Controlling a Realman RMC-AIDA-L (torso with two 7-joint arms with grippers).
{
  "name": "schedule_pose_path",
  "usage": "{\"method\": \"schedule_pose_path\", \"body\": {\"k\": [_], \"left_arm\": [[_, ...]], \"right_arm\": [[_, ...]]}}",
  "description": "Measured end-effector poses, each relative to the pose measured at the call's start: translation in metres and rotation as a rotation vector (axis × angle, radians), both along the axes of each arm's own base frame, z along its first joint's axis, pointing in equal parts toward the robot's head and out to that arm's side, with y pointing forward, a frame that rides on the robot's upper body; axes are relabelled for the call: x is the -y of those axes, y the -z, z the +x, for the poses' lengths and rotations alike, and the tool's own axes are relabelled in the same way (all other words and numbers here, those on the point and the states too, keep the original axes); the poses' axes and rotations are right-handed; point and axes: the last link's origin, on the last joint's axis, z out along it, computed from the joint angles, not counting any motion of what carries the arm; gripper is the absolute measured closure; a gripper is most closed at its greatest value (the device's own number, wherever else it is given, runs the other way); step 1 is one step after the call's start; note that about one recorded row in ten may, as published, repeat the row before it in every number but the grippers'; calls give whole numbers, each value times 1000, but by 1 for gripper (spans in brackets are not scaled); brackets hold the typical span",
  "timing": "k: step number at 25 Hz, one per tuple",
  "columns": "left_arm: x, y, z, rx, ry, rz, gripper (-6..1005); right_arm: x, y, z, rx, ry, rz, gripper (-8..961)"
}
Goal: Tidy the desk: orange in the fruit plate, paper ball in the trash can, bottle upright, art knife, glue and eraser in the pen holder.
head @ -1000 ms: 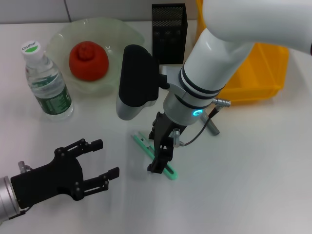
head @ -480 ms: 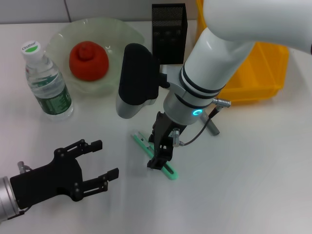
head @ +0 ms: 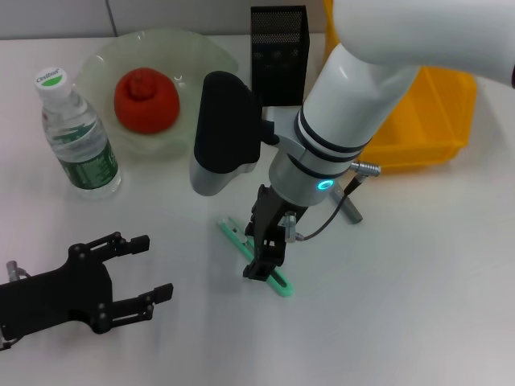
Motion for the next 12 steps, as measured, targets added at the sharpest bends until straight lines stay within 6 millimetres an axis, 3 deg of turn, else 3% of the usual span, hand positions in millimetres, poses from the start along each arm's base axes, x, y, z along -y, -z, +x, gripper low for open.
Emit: {"method": "schedule_pose_path", "body": {"k": [12], "left_arm": [[-9,-8,2,-75,67,-31,197]], "right_arm": [[0,0,-3,-4,18,9,303]]}}
